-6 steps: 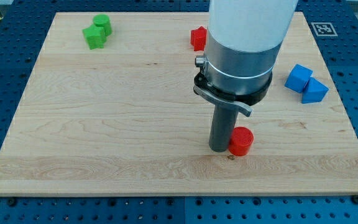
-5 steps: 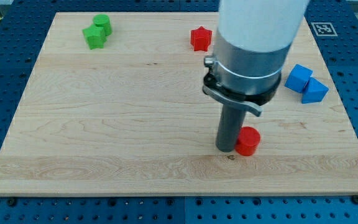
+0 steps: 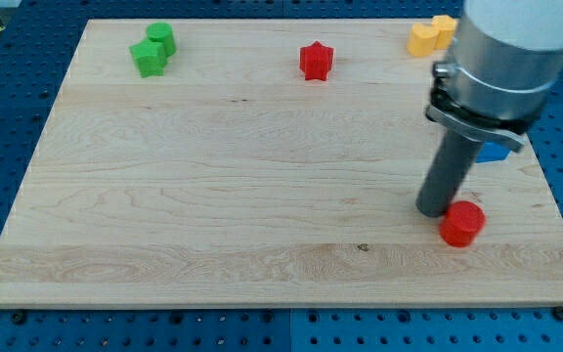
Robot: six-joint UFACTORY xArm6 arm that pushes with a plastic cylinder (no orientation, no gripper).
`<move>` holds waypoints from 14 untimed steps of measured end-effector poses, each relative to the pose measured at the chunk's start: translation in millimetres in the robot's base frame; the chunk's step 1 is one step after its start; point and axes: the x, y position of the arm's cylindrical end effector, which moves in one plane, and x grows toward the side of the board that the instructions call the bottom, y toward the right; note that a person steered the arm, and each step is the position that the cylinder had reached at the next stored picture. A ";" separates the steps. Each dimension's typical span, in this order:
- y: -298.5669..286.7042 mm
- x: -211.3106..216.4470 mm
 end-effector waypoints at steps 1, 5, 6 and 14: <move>0.4 9.8; 50.0 27.6; 47.2 27.4; -41.0 -197.3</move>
